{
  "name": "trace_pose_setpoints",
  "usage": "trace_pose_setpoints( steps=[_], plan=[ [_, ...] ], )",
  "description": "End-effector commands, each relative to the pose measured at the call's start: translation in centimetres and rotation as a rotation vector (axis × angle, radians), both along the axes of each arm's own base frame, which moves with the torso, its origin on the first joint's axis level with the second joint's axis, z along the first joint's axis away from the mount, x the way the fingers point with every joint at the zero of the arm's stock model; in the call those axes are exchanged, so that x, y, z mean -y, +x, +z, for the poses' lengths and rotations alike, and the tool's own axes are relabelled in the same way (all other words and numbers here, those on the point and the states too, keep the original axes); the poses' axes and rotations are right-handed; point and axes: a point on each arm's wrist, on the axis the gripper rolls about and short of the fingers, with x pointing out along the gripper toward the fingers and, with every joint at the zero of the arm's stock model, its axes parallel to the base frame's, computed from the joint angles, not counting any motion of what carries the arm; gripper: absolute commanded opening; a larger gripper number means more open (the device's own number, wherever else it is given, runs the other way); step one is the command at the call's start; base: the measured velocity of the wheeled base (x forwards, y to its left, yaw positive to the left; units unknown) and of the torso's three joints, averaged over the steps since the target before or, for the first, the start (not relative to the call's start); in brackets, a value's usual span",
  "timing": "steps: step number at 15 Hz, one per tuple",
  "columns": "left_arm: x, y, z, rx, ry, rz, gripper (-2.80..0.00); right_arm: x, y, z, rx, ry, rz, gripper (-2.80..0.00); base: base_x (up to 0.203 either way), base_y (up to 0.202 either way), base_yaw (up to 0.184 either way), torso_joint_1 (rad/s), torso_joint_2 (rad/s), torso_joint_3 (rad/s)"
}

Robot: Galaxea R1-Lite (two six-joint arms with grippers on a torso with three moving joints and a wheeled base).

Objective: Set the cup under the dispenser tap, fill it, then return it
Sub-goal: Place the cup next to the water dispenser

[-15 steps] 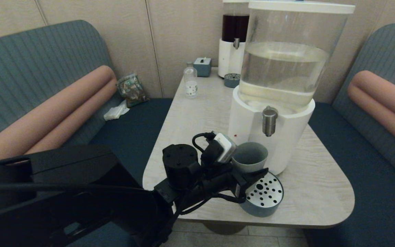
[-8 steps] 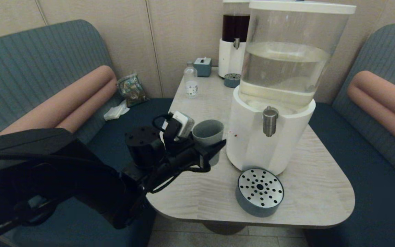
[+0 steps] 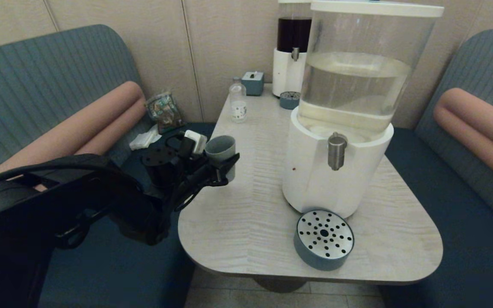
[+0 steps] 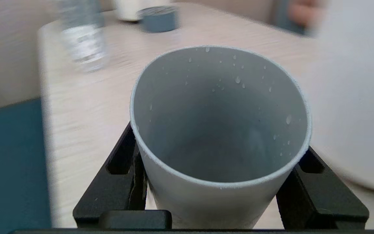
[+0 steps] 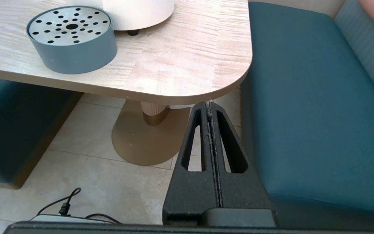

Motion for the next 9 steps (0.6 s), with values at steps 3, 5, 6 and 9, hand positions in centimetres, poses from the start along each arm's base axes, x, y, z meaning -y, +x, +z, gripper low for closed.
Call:
trace_pose_setpoints(
  steps=[3, 5, 6, 9],
  plan=[
    [-1.6, 2.8, -4.1, -0.04, 0.012, 0.046, -2.8, 0.0, 0.0, 0.0, 0.0, 0.0, 0.001, -2.8, 0.0, 0.0, 0.0, 0.0, 0.0, 0.0],
    [-2.2, 4.0, -5.4, -0.045, 0.008, 0.061, -2.8, 0.0, 0.0, 0.0, 0.0, 0.0, 0.001, -2.8, 0.0, 0.0, 0.0, 0.0, 0.0, 0.0],
    [-2.3, 4.2, -5.3, -0.04, 0.001, 0.062, -2.8, 0.0, 0.0, 0.0, 0.0, 0.0, 0.001, -2.8, 0.0, 0.0, 0.0, 0.0, 0.0, 0.0],
    [-2.3, 4.3, -5.1, -0.031, 0.0, 0.065, -2.8, 0.0, 0.0, 0.0, 0.0, 0.0, 0.001, -2.8, 0.0, 0.0, 0.0, 0.0, 0.0, 0.0]
  ],
)
